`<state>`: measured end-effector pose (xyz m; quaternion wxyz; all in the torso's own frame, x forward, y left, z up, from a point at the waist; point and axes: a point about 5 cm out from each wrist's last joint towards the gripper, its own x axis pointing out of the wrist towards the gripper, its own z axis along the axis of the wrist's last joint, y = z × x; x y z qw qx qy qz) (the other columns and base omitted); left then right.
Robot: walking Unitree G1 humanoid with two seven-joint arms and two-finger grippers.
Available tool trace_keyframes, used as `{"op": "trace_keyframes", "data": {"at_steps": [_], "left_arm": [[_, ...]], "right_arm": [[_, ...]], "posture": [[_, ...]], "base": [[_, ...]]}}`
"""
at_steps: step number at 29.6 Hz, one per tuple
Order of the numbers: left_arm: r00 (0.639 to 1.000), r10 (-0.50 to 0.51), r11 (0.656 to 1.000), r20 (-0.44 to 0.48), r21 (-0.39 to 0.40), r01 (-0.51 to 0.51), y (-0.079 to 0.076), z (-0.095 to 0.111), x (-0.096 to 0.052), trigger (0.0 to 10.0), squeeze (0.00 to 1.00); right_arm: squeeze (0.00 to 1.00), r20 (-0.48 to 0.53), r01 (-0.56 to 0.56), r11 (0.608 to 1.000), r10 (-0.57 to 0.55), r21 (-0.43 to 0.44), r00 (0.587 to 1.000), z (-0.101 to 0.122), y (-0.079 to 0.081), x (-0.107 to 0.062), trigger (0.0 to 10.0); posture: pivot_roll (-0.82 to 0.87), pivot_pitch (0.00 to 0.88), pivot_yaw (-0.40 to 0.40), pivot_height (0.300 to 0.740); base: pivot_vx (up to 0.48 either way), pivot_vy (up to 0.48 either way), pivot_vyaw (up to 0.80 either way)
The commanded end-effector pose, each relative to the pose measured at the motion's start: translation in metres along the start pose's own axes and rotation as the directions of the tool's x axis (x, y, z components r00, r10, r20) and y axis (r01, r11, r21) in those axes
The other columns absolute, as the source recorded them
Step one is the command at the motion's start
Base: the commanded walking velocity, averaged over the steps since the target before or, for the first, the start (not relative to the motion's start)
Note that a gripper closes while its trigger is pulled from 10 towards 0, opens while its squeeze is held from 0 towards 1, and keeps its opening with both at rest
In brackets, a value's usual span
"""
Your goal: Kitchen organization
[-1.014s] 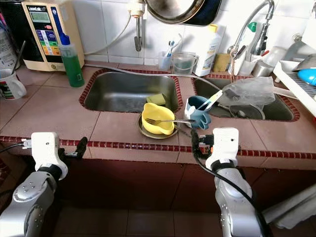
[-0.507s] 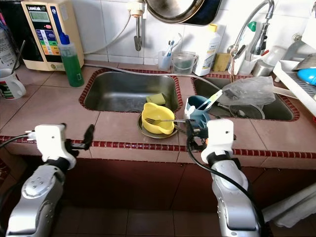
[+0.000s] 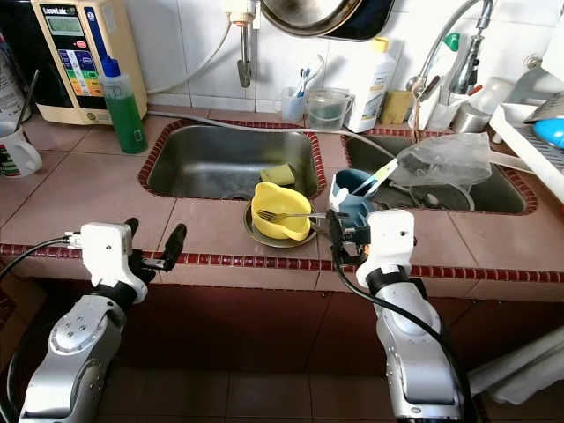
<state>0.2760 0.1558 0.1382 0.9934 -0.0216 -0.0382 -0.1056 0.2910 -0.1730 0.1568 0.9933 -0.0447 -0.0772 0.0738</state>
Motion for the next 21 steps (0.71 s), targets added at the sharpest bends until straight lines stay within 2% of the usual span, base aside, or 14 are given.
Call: {"op": "trace_keyframes", "data": {"at_steps": [1, 15, 17, 21], "left_arm": [[0.999, -0.025, 0.999, 0.037, 0.033, 0.024, -0.0026, 0.0083, 0.0008, 10.0, 0.0], [0.994, -0.077, 0.992, 0.08, 0.104, 0.068, -0.0108, 0.0146, 0.0012, 10.0, 0.0], [0.993, -0.083, 0.994, 0.086, 0.079, 0.077, -0.0116, 0.0151, 0.0013, 10.0, 0.0], [0.993, -0.078, 0.994, 0.088, 0.078, 0.072, -0.0113, 0.0162, 0.0017, 10.0, 0.0]], "right_arm": [[0.0, 0.042, 0.015, 1.0, -0.015, 0.006, 0.999, 0.0077, -0.006, -0.001, 10.0], [0.0, 0.05, 0.016, 1.0, -0.017, 0.017, 0.999, 0.0074, -0.0074, -0.0016, 10.0], [0.0, 0.05, 0.016, 1.0, -0.017, 0.017, 0.999, 0.0074, -0.0071, -0.0013, 10.0], [0.0, 0.052, 0.013, 1.0, -0.014, 0.019, 0.999, 0.0081, -0.0065, -0.0002, 10.0]], "posture": [[-0.01, 0.068, -0.017, 0.74], [-0.01, 0.066, -0.017, 0.74], [-0.01, 0.065, -0.017, 0.74], [-0.01, 0.065, -0.019, 0.74]], "base": [[0.0, 0.0, 0.0], [0.0, 0.0, 0.0], [0.0, -0.251, 0.0], [0.0, -0.48, 0.0]]}}
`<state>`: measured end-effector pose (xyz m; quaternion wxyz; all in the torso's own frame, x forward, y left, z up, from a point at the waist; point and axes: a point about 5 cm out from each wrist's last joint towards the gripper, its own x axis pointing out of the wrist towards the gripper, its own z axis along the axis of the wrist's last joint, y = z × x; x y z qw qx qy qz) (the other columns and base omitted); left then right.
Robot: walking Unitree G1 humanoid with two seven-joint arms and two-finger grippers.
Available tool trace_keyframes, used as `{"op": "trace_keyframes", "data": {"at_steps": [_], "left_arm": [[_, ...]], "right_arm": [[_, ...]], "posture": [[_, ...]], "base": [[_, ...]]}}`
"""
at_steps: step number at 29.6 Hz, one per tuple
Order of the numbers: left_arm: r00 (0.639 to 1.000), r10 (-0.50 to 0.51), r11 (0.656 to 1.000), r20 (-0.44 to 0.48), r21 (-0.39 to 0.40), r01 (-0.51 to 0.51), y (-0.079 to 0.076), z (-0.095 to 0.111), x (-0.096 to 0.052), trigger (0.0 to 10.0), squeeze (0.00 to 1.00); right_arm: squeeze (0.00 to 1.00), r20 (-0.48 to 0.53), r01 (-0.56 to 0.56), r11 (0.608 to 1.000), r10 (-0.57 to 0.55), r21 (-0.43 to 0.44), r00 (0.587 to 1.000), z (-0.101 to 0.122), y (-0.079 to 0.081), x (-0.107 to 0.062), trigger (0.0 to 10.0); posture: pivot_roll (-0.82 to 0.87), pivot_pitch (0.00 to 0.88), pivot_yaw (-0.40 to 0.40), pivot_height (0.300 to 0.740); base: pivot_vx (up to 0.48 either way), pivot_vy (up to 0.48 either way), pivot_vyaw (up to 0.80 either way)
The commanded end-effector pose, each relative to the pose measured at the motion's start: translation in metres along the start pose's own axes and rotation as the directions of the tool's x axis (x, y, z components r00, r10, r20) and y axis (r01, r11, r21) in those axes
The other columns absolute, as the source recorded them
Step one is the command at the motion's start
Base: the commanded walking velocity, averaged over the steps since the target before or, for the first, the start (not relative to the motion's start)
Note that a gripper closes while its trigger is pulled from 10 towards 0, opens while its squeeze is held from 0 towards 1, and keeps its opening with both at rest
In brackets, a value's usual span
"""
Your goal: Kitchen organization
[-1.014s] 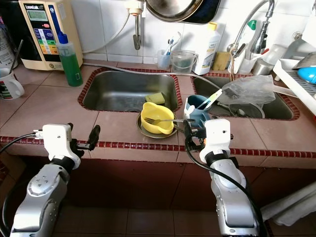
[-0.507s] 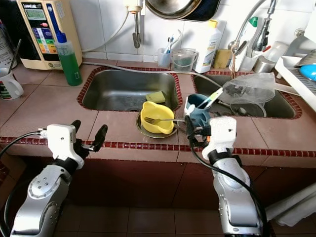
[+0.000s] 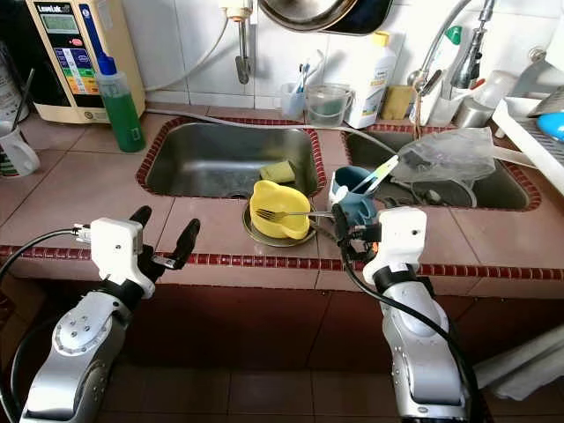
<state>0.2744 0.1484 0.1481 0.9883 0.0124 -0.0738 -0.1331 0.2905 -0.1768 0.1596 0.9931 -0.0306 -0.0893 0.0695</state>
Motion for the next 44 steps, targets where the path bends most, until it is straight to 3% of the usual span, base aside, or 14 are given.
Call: {"op": "trace_keyframes", "data": {"at_steps": [1, 12, 17, 26, 33, 44], "left_arm": [[0.999, -0.014, 1.0, 0.028, 0.002, 0.014, -0.003, 0.007, 0.002, 10.0, 0.0], [1.0, -0.015, 1.0, 0.024, -0.001, 0.015, -0.003, 0.006, 0.001, 10.0, 0.0], [1.0, -0.001, 0.998, 0.011, -0.062, 0.002, -0.004, 0.005, 0.003, 10.0, 0.0], [0.997, -0.066, 0.998, 0.031, -0.002, 0.066, -0.008, 0.012, 0.007, 10.0, 0.0], [0.991, -0.127, 0.992, 0.043, -0.013, 0.127, -0.014, 0.016, 0.009, 10.0, 0.0], [0.988, -0.144, 0.989, 0.054, -0.029, 0.146, -0.016, 0.017, 0.011, 10.0, 0.0]], "right_arm": [[0.0, 0.027, 0.001, 1.0, -0.001, -0.007, 1.0, 0.006, -0.002, 0.001, 10.0], [0.0, 0.025, -0.006, 1.0, 0.006, 0.0, 1.0, 0.005, -0.001, 0.0, 10.0], [0.0, 0.024, -0.005, 1.0, 0.005, 0.0, 1.0, 0.005, -0.002, 0.0, 10.0], [0.0, 0.034, 0.001, 1.0, -0.001, -0.004, 0.999, 0.007, -0.005, 0.001, 10.0], [0.0, 0.044, 0.011, 1.0, -0.01, -0.012, 0.999, 0.009, -0.008, 0.004, 10.0], [0.0, 0.052, 0.009, 1.0, -0.009, -0.004, 0.999, 0.009, -0.006, 0.001, 10.0]], "posture": [[-0.01, 0.065, -0.019, 0.74], [-0.01, 0.066, -0.021, 0.74], [-0.01, 0.064, -0.022, 0.74], [-0.01, 0.055, -0.022, 0.74], [-0.01, 0.046, -0.017, 0.74], [-0.02, 0.045, -0.017, 0.74]], "base": [[0.0, -0.48, 0.0], [0.0, -0.48, 0.0], [0.0, 0.0, 0.0], [0.0, 0.0, 0.0], [0.0, 0.0, 0.0], [0.188, 0.0, 0.0]]}}
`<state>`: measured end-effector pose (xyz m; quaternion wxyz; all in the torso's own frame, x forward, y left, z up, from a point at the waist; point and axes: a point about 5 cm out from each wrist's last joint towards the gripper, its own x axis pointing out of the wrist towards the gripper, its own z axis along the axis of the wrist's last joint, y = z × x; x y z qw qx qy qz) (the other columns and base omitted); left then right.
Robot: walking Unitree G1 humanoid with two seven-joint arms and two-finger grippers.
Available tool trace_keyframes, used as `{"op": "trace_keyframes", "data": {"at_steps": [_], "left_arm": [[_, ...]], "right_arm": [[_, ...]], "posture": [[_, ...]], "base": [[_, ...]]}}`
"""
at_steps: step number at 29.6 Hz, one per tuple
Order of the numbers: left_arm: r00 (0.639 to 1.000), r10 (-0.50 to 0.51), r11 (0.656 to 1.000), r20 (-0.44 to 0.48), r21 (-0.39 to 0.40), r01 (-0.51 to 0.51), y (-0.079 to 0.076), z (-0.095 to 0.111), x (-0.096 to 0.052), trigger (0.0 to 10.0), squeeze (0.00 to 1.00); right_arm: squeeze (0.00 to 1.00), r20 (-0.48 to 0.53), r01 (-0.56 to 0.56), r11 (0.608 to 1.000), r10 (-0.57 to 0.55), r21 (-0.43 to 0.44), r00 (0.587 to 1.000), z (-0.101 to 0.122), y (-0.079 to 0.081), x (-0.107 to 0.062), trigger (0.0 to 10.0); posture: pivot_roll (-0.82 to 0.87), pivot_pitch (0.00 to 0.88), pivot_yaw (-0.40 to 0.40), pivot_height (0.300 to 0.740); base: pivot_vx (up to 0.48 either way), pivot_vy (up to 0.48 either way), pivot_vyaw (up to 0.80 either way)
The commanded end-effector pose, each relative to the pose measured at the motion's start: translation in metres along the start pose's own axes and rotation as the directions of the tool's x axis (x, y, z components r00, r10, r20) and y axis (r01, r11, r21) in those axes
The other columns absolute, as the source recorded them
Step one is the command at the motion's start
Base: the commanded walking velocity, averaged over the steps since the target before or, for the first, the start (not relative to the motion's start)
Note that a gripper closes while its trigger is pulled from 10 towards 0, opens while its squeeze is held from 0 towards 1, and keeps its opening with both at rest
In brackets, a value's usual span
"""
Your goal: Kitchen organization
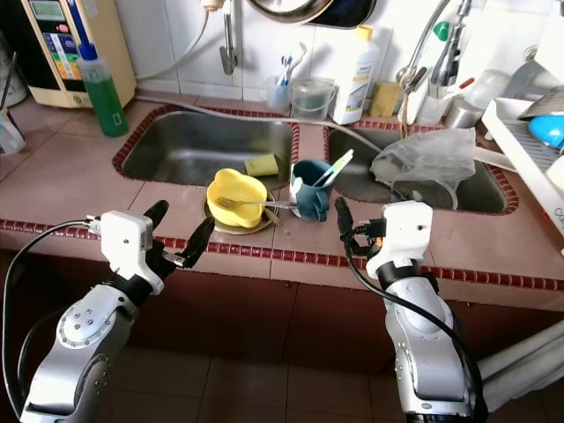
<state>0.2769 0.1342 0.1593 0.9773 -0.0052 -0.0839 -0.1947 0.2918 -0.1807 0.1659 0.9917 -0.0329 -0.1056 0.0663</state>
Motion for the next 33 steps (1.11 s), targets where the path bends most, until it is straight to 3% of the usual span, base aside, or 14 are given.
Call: {"op": "trace_keyframes", "data": {"at_steps": [1, 20, 27, 33], "left_arm": [[0.999, -0.029, 1.0, 0.026, 0.011, 0.029, -0.003, 0.007, 0.004, 10.0, 0.0], [0.998, -0.042, 0.999, 0.046, -0.001, 0.042, 0.0, 0.013, 0.01, 10.0, 0.0], [0.998, -0.033, 0.999, 0.059, -0.015, 0.034, -0.001, 0.015, 0.011, 10.0, 0.0], [0.995, -0.061, 0.998, 0.077, 0.02, 0.06, -0.006, 0.021, 0.011, 10.0, 0.0]], "right_arm": [[0.0, 0.023, 0.002, 1.0, -0.002, 0.0, 1.0, 0.005, -0.001, 0.0, 10.0], [0.0, 0.04, 0.01, 1.0, -0.01, -0.005, 0.999, 0.009, -0.004, 0.001, 10.0], [0.0, 0.037, 0.013, 1.0, -0.013, -0.005, 0.999, 0.009, -0.006, 0.002, 10.0], [0.0, 0.041, -0.012, 1.0, 0.011, 0.01, 0.999, 0.008, -0.007, 0.004, 10.0]], "posture": [[-0.02, 0.046, -0.018, 0.74], [-0.03, 0.048, -0.013, 0.74], [-0.03, 0.053, -0.012, 0.74], [-0.04, 0.056, -0.011, 0.74]], "base": [[0.352, 0.0, 0.0], [0.358, 0.0, 0.0], [0.0, 0.0, 0.0], [0.0, 0.0, 0.0]]}}
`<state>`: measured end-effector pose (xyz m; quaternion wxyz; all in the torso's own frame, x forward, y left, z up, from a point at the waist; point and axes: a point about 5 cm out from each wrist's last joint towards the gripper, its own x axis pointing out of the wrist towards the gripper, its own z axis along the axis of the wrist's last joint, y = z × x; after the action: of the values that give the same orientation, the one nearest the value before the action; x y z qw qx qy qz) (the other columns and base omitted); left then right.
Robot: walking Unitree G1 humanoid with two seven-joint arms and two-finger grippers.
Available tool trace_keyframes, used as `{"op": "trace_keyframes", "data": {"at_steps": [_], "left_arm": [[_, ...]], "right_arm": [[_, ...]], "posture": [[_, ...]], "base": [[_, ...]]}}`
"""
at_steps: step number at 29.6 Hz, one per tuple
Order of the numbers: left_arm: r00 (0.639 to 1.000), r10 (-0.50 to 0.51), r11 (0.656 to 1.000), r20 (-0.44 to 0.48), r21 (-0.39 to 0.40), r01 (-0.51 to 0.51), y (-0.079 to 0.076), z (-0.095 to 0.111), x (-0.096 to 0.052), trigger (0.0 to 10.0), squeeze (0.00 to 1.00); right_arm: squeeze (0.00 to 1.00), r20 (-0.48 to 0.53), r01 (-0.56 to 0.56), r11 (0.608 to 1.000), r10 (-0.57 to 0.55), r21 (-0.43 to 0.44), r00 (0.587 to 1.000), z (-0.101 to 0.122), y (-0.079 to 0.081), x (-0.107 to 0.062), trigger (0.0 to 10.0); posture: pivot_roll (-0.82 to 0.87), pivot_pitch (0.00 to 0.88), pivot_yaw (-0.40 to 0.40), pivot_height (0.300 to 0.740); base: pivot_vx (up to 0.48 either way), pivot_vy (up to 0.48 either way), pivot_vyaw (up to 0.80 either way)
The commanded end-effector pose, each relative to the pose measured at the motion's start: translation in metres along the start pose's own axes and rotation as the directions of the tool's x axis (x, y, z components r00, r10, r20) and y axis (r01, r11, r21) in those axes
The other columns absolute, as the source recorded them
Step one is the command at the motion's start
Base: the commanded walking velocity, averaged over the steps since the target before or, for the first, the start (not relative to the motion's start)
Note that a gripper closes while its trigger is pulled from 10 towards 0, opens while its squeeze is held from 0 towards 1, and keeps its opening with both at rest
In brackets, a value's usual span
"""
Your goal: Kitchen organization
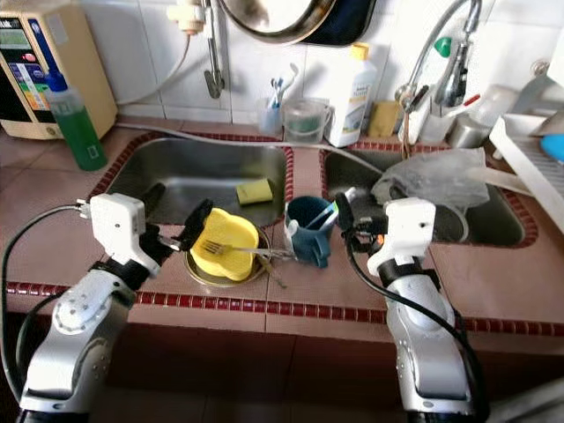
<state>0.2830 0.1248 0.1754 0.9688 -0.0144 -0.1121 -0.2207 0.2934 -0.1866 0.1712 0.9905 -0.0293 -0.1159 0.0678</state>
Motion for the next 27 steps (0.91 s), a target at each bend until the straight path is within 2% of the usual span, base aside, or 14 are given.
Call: {"op": "trace_keyframes", "data": {"at_steps": [1, 8, 13, 15, 27], "left_arm": [[1.0, -0.017, 0.999, 0.019, 0.034, 0.016, -0.002, 0.007, 0.0, 10.0, 0.0], [0.999, -0.051, 0.997, 0.017, 0.053, 0.05, -0.01, 0.006, 0.001, 10.0, 0.0], [0.994, -0.107, 0.991, 0.002, 0.076, 0.106, -0.024, 0.003, -0.002, 10.0, 0.0], [0.994, -0.112, 0.991, 0.001, 0.079, 0.112, -0.025, 0.003, -0.002, 10.0, 0.0], [0.982, -0.187, 0.979, -0.022, 0.084, 0.188, -0.043, -0.002, -0.006, 10.0, 0.0]], "right_arm": [[0.0, 0.021, -0.004, 1.0, 0.004, 0.009, 1.0, 0.004, -0.002, 0.003, 10.0], [0.0, 0.019, 0.019, 0.999, -0.02, 0.026, 1.0, 0.002, -0.01, 0.01, 10.0], [0.0, 0.034, -0.005, 0.996, 0.003, 0.085, 0.999, 0.003, -0.018, 0.016, 10.0], [0.0, 0.034, -0.003, 0.996, 0.0, 0.085, 0.999, 0.003, -0.018, 0.017, 10.0], [0.0, 0.037, -0.115, 0.985, 0.111, 0.126, 0.993, -0.001, -0.026, 0.026, 10.0]], "posture": [[-0.03, 0.057, -0.013, 0.74], [-0.03, 0.058, -0.012, 0.74], [-0.03, 0.057, -0.01, 0.74], [-0.03, 0.058, -0.009, 0.74], [-0.03, 0.065, 0.006, 0.74]], "base": [[0.0, 0.0, 0.0], [0.0, 0.0, 0.0], [0.0, 0.0, 0.0], [0.0, 0.0, 0.0], [0.0, 0.0, 0.0]]}}
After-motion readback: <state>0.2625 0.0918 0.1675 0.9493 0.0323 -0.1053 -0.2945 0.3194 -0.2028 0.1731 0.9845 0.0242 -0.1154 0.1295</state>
